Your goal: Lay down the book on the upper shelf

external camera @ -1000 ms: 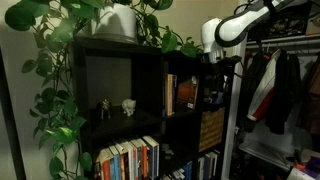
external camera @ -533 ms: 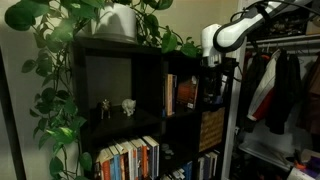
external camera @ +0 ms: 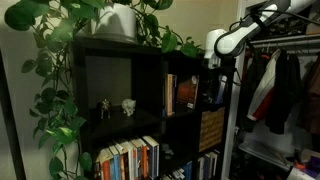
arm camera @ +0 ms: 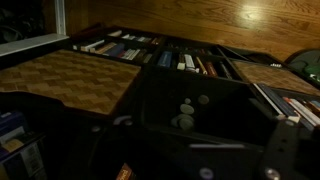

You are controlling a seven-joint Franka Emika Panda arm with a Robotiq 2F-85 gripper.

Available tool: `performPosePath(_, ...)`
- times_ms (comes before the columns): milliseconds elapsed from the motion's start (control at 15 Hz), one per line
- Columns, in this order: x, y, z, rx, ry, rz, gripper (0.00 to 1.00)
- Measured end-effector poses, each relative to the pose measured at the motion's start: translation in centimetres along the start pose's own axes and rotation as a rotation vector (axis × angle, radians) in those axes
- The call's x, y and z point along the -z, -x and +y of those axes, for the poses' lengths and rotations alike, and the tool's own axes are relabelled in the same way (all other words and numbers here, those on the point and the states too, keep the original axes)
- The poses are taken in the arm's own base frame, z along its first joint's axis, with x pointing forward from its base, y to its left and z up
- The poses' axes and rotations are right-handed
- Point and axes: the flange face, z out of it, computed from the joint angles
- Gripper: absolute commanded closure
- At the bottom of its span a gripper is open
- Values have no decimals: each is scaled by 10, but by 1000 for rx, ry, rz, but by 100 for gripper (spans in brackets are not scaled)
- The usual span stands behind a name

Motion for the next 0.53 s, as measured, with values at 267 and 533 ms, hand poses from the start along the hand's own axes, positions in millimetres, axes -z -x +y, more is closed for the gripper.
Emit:
performPosePath(267, 0, -2, 0, -11, -1, 14, 0)
performPosePath(533, -13, -18, 6, -153, -27, 181, 0)
